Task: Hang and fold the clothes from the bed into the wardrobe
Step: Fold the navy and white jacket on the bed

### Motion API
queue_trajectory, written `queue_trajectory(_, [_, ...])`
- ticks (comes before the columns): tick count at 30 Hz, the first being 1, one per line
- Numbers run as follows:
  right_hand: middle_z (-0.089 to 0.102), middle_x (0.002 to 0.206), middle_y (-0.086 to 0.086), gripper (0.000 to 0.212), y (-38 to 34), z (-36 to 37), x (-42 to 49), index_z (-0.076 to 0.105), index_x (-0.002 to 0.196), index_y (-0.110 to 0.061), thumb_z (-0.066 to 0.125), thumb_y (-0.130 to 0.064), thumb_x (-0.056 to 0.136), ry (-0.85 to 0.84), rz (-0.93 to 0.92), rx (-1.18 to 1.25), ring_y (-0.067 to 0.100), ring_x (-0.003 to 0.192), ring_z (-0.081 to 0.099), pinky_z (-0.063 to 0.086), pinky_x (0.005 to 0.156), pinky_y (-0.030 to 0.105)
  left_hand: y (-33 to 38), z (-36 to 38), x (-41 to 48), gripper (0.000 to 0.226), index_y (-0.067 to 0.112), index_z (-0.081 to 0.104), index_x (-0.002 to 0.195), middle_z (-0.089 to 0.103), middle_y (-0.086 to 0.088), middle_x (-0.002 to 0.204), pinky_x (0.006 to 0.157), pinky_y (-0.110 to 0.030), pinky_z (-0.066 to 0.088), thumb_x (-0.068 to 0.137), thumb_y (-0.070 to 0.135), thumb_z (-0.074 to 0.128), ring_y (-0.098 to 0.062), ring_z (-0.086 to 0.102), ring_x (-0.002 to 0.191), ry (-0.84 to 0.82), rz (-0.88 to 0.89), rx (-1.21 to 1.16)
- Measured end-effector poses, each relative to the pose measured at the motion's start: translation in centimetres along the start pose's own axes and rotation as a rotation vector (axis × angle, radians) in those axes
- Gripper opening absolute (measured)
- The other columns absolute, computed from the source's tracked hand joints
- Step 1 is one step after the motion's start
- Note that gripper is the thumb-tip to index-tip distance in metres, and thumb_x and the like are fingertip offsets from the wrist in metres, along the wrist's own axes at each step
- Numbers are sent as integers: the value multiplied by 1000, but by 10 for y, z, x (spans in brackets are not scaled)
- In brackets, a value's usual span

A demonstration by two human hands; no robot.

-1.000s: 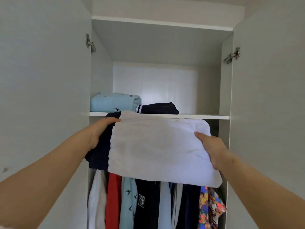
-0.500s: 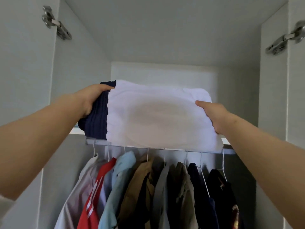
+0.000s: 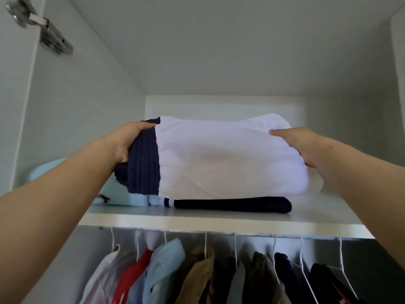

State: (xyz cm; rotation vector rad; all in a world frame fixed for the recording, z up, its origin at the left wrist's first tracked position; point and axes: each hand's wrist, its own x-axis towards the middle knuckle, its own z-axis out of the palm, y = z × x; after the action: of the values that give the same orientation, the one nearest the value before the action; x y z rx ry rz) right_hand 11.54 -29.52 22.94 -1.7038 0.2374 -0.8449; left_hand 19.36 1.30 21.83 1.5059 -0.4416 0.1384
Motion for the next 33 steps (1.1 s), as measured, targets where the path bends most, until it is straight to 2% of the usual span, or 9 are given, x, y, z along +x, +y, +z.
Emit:
queue_trajectory(4, [63,79,2,38,-6,11,40,59,109,-8,70,-31,81,-32,-70,-125,18,61,59,42,50,23,7,-2,10,25,10,62,73,67,-3,54,42,-21,51,90,26,55,-16,63,45,10,45,-98])
queue_trajectory(7, [61,111,9,58,-14,30,73,51,129,-7,68,-36,81,-37,-148,-329,26,84,57,39,72,29,1,0,12,39,8,67,58,65,-7,52,36,-24,49,89,28,54,-18,62,41,33,13,-155])
queue_trajectory(10, [54,131,15,53,-15,58,101,51,130,-6,61,-31,85,66,-291,-497,31,114,53,36,80,27,-18,4,15,51,6,62,49,59,-7,42,27,-19,41,95,22,45,-15,56,32,107,-12,-138])
queue_trajectory(13, [52,132,19,44,4,93,120,52,125,-4,54,-29,90,75,-406,-566,36,120,49,40,89,33,-32,7,16,33,6,55,66,59,-8,42,29,-20,42,95,19,45,-16,55,31,216,-59,-136])
queue_trajectory(18, [41,139,14,62,43,124,127,32,139,-16,54,-42,88,-259,-304,-956,35,127,38,34,104,42,-33,9,6,30,6,56,67,61,-10,44,29,-31,45,90,24,53,-21,57,31,273,-172,-60])
queue_trajectory(22, [42,129,16,46,36,96,115,40,132,-12,48,-32,91,-94,-316,-863,35,113,46,40,90,37,-28,8,-3,31,6,55,65,59,-10,44,30,-32,45,86,29,56,-21,57,32,258,-189,-38])
queue_trajectory(25, [45,78,7,27,42,63,98,46,108,-14,43,-38,96,-259,-66,-847,21,63,45,39,53,24,-19,11,-4,38,7,60,62,61,-11,48,34,-35,48,86,36,55,-22,59,36,244,-162,-51])
queue_trajectory(27, [38,67,5,36,49,48,83,43,106,-16,40,-50,95,-403,176,-808,16,51,34,30,38,18,-14,17,-3,40,7,61,60,61,-10,48,34,-34,49,87,36,54,-22,59,36,235,-164,-16])
queue_trajectory(33, [53,71,7,52,48,52,75,52,94,-15,38,-64,89,-583,242,-550,16,56,47,31,52,21,-6,27,0,48,5,64,46,61,-8,43,28,-29,44,87,27,55,-19,57,31,215,-146,5])
